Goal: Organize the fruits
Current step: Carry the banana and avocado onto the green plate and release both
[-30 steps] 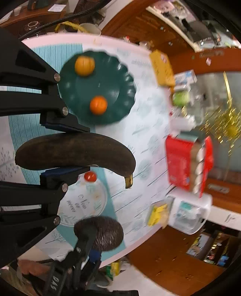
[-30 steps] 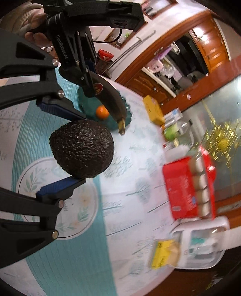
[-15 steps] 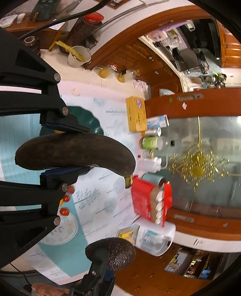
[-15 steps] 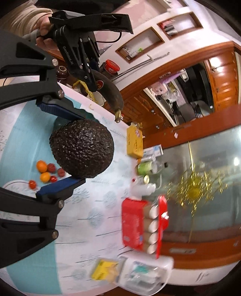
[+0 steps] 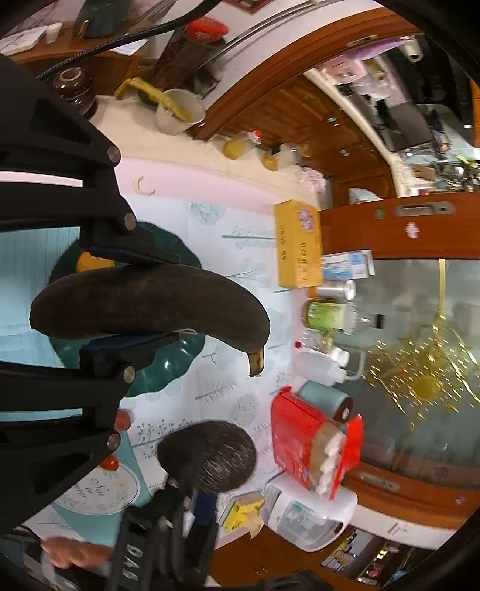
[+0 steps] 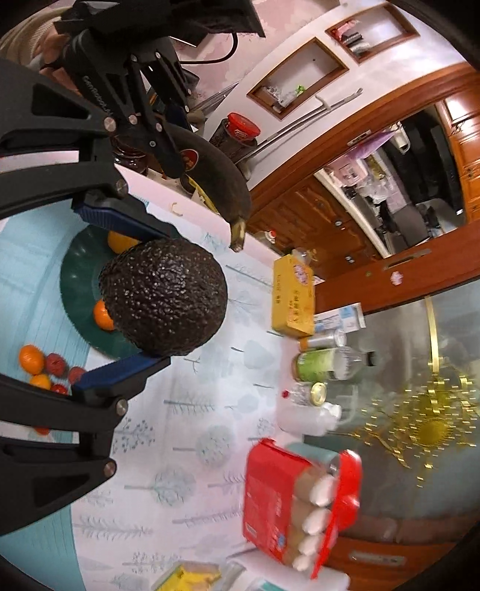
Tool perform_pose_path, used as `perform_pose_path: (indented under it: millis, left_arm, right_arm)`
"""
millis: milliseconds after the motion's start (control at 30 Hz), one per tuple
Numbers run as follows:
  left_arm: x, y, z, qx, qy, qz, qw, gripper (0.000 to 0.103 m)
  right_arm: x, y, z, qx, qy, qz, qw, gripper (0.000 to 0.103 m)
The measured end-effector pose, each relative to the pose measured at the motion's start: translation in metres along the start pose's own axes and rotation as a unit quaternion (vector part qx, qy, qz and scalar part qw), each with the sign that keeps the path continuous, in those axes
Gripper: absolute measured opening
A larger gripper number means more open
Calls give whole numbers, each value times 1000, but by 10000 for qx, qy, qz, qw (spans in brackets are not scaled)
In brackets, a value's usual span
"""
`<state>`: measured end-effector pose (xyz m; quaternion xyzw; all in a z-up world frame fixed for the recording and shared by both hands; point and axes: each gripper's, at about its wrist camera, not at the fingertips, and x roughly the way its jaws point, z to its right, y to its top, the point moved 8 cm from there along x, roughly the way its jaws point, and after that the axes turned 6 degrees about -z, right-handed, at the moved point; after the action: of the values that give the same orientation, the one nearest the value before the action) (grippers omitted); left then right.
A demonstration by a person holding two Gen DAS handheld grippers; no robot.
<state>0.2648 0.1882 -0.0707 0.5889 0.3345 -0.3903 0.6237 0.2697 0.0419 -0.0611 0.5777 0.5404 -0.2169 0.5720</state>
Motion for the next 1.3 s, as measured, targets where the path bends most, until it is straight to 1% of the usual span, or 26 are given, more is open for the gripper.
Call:
perform_pose_path:
  millis: [100,233,333,433,567,667,833,900,1100,1133,1167,1200,1267,1300]
  left_arm:
    - [38,-1,-1,-111,-76,-213,9997,31]
    - [88,-12,-3,-273,-135,-499,9983,31]
    - [121,-25,-5,-407,-207,-787,9959,31]
    - [145,-33,-8,-390,-151,-920,9949,31]
    - [162,-36,-12,-358,-105,-998,9943,31]
    - [167,-37,-18,-434,-126,-1022,9937,31]
    - [176,-41,-27,-614,-254,-1069,9920,32]
    - [178,-43,-26,-600,-258,-1053,9923,32]
    - [176,-43,-24,-510,-111,-977,9938,34]
    - [174,-42,-23,-484,-110,-956,9942,38]
    - [171,-41,-22,-466,-113,-930,9945,46]
    - [169,-41,-22,-461,-77,-901,9948,49]
    - [161,-40,-24,-466,-6,-827,9955,67]
    - [158,-40,-25,-487,-9,-813,9955,71]
  right_arm:
    - [36,-4,10,129,145,-259,9995,61]
    - [87,-13,26,422,432,-677,9959,61]
    - [119,-20,33,525,464,-895,9935,61]
    - [143,-24,34,532,465,-1086,9916,61]
    - [164,-26,27,362,425,-1218,9910,61]
    - [176,-26,24,285,425,-1331,9898,61]
    - [191,-30,25,219,282,-1515,9878,63]
    - [191,-30,26,193,285,-1431,9891,63]
    - [187,-26,24,-29,161,-1357,9906,63]
    - [185,-26,24,-76,127,-1335,9909,63]
    - [182,-26,24,-113,97,-1319,9911,63]
    - [179,-27,24,-147,72,-1302,9914,64]
    - [171,-29,25,-173,78,-1238,9921,64]
    - [167,-29,25,-180,95,-1205,9925,64]
